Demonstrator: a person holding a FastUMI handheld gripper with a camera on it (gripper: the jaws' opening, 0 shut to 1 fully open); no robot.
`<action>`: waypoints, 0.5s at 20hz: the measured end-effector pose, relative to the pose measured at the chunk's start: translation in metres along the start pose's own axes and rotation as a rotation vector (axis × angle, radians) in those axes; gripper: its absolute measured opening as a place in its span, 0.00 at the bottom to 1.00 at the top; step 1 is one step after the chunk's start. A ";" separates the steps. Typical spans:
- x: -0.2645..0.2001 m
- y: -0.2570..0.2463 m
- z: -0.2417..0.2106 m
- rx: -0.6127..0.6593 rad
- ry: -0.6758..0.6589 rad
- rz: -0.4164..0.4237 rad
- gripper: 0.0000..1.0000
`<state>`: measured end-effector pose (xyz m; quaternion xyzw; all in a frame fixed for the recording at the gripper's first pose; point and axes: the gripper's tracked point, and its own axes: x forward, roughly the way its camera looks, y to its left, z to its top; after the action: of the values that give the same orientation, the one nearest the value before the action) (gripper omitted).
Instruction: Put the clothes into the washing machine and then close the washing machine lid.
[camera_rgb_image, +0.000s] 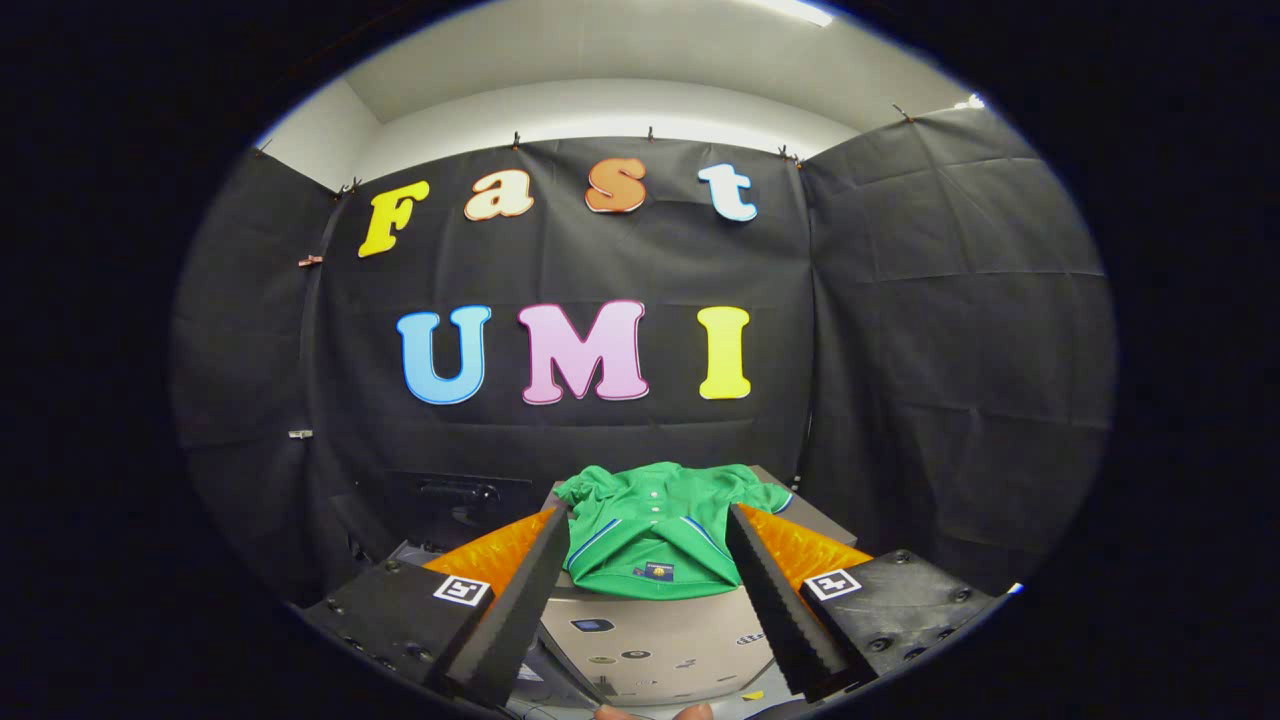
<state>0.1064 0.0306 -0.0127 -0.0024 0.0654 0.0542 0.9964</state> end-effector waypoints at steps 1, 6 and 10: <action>0.013 0.002 -0.006 -0.007 0.029 0.011 0.98; 0.081 0.001 -0.039 -0.008 0.206 0.055 0.98; 0.130 -0.009 -0.059 -0.007 0.298 0.059 0.98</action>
<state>0.2277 0.0347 -0.0887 -0.0119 0.2126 0.0825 0.9736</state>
